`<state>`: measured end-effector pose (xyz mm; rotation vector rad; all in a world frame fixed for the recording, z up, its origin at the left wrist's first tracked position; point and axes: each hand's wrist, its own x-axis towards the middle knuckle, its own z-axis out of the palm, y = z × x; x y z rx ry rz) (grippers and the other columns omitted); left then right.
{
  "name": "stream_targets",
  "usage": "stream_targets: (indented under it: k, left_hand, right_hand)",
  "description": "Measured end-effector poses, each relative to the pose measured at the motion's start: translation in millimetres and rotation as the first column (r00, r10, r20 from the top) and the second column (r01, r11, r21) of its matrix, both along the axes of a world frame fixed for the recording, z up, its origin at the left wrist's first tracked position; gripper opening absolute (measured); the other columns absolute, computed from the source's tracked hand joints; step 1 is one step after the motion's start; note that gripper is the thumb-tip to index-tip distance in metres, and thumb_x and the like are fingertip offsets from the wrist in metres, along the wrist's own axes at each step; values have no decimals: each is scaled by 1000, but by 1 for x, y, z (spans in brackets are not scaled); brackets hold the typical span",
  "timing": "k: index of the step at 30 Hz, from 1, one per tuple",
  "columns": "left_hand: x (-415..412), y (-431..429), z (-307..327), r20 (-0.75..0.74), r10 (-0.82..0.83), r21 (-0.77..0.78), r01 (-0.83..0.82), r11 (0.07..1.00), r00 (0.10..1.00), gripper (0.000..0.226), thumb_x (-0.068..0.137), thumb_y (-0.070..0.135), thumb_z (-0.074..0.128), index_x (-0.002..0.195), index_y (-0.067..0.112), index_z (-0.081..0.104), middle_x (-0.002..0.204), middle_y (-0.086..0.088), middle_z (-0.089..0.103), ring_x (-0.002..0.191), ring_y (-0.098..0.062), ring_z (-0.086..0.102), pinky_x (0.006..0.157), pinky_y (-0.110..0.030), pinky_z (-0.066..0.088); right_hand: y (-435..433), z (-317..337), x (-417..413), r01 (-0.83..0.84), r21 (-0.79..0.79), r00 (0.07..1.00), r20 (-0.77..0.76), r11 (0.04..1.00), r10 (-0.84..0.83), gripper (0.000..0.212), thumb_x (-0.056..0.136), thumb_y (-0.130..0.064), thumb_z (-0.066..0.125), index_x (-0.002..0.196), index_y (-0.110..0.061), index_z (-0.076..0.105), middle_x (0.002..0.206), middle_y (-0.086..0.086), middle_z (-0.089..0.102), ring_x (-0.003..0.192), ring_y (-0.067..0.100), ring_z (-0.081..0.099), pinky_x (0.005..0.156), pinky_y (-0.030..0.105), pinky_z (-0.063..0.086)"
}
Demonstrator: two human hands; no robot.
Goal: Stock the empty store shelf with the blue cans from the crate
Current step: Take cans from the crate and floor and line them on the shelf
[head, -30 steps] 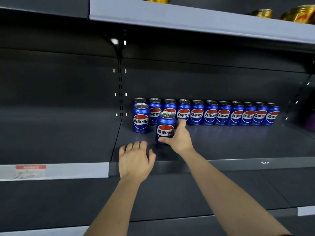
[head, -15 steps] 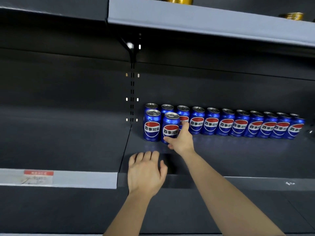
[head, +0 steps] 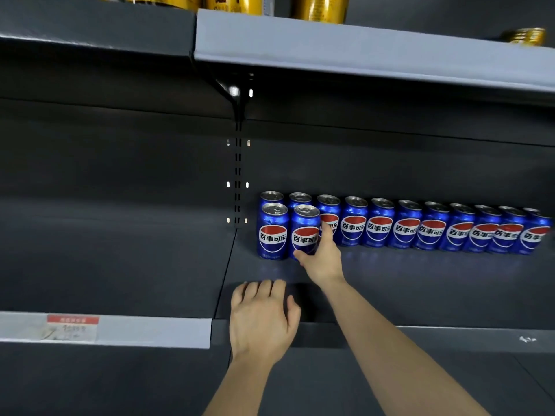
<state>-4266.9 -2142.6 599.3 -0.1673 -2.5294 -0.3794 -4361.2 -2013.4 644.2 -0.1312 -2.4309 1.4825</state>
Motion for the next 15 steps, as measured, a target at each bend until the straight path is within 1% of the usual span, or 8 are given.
stream_targets:
  k: [1, 3, 6, 9, 10, 12, 13, 15]
  left_hand:
    - [0, 0, 0, 6, -4, 1, 4, 1000, 1000, 33, 82, 37, 38, 90, 23, 68, 78, 6, 66, 76, -19, 61, 86, -37, 44]
    - [-1, 0, 0, 16, -21, -1, 21, 1000, 1000, 33, 83, 36, 37, 90, 24, 67, 79, 6, 66, 77, -18, 61, 87, -36, 44]
    - [0, -1, 1, 14, -44, -2, 44, 999, 999, 34, 85, 37, 36, 92, 24, 67, 82, 7, 67, 79, -17, 61, 89, -35, 41]
    - [1, -3, 0, -15, -71, -6, 71, 997, 997, 38, 89, 38, 34, 99, 24, 67, 91, 8, 69, 85, -15, 63, 100, -37, 32]
    - [2, -4, 0, -40, -87, 0, 87, 996, 995, 39, 90, 38, 33, 101, 23, 67, 94, 8, 70, 87, -15, 63, 103, -39, 29]
    - [7, -6, 2, -74, -117, 56, 121, 991, 990, 42, 91, 38, 30, 105, 22, 67, 102, 8, 69, 95, -15, 63, 108, -41, 22]
    - [12, -6, 3, -69, -128, 99, 134, 986, 989, 44, 91, 38, 27, 108, 22, 65, 108, 7, 68, 100, -16, 61, 110, -41, 20]
    - [27, -4, 1, -58, -141, 162, 149, 975, 988, 47, 91, 39, 25, 113, 21, 63, 115, 5, 65, 109, -17, 58, 112, -40, 19]
  right_hand:
    - [1, 0, 2, -8, -4, 1000, 4, 1000, 8, 88, 80, -7, 76, 150, -22, 24, 145, 0, 47, 135, 20, 44, 108, 41, 42]
    - [3, -2, 8, -11, -28, 1000, 16, 1000, 11, 84, 79, -8, 77, 147, -22, 29, 141, 0, 49, 131, 19, 47, 106, 42, 44]
    - [12, -2, 21, -5, -15, 999, 36, 1000, 6, 72, 77, -12, 75, 138, -24, 38, 137, 3, 50, 119, 22, 56, 95, 46, 52]
    - [29, 2, 43, -11, 24, 999, 31, 1000, 10, 59, 81, -17, 71, 133, -20, 44, 131, 3, 54, 112, 24, 60, 94, 45, 53]
    - [36, 4, 52, -7, 36, 1000, 27, 999, 6, 56, 82, -18, 70, 133, -19, 46, 130, 1, 55, 110, 24, 61, 95, 43, 52]
    - [51, 4, 70, -2, 59, 1000, 27, 998, 0, 52, 85, -20, 69, 133, -20, 49, 128, -2, 55, 104, 21, 63, 92, 32, 50]
    - [58, 4, 81, -3, 67, 1000, 23, 998, 1, 50, 86, -20, 69, 132, -21, 50, 126, -4, 55, 98, 16, 62, 87, 26, 47]
    - [73, 1, 102, 5, 64, 1000, 9, 998, -5, 46, 88, -21, 68, 131, -21, 52, 120, -6, 56, 87, 4, 58, 81, 20, 43]
